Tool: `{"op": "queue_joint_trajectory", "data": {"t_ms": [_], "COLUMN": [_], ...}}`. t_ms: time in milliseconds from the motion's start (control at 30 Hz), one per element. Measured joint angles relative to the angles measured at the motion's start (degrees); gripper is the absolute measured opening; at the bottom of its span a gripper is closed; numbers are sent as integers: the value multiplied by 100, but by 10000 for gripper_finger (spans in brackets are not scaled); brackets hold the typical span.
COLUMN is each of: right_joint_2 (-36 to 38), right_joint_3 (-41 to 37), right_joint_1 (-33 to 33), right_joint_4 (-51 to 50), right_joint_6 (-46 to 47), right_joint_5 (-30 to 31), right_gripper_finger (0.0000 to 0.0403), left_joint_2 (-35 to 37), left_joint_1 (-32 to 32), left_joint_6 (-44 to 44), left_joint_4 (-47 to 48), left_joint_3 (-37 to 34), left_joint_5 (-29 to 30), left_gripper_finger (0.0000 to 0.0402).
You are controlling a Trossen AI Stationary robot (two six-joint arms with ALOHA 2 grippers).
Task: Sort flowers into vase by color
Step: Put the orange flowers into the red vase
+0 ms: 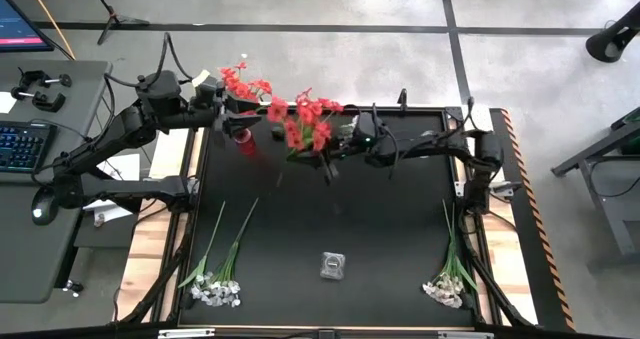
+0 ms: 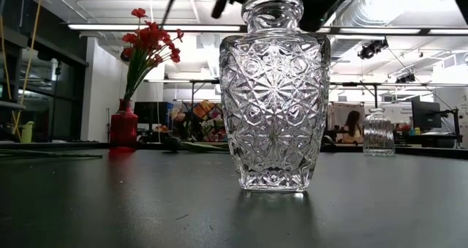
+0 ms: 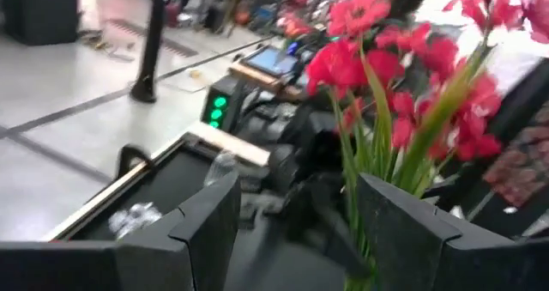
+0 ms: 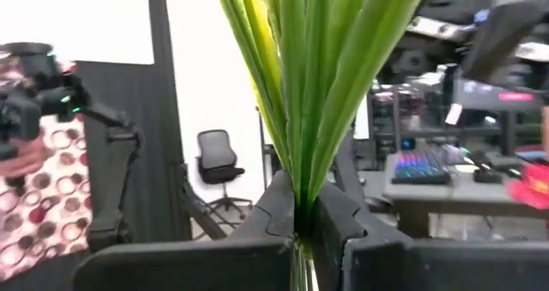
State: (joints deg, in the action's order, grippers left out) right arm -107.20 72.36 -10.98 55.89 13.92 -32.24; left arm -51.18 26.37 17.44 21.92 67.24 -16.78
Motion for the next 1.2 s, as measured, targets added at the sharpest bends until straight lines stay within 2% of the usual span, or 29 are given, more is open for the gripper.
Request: {"op": "queue_joint_trajectory", "data": {"t_ms": [100, 233, 433, 600, 733, 833, 967, 1133, 1200], "right_joint_2": [-209, -395, -762, -1364, -1971, -2499, -3050, -3490, -3554], "right_joint_3": [470, 1092, 2070, 2955, 3698, 4251, 4988, 5762, 6012], "right_joint_1": [4, 0, 11, 51, 136, 205, 240, 227, 221], "right_joint_4": [-149, -837, -2178, -2278, -2383, -2438, -2404, -3034, -3458], "right_joint_6": [-174, -717, -1526, -1390, -1391, -1397, -1473, -2219, -2643], "right_joint_5": [-216, -142, 515, 833, 1340, 1683, 2230, 2903, 2985], "right_gripper_finger": [0, 0, 0, 0, 0, 0, 0, 0, 0], "left_joint_2": [57, 289, 810, 1189, 1415, 1562, 1678, 1749, 1745], "left_joint_1": [2, 49, 249, 256, 254, 254, 254, 254, 254], "left_joint_6": [-311, -1105, -1836, -2244, -2368, -2368, -2366, -2357, -2340], "left_joint_4": [-442, -739, -18, 962, 1064, 859, 573, 292, 267], "left_joint_3": [-2, 77, 413, 437, 437, 439, 439, 439, 439], "left_joint_5": [-277, -227, 61, 235, 523, 835, 945, 976, 990], "left_gripper_finger": [218, 218, 218, 218, 218, 218, 218, 218, 218]}}
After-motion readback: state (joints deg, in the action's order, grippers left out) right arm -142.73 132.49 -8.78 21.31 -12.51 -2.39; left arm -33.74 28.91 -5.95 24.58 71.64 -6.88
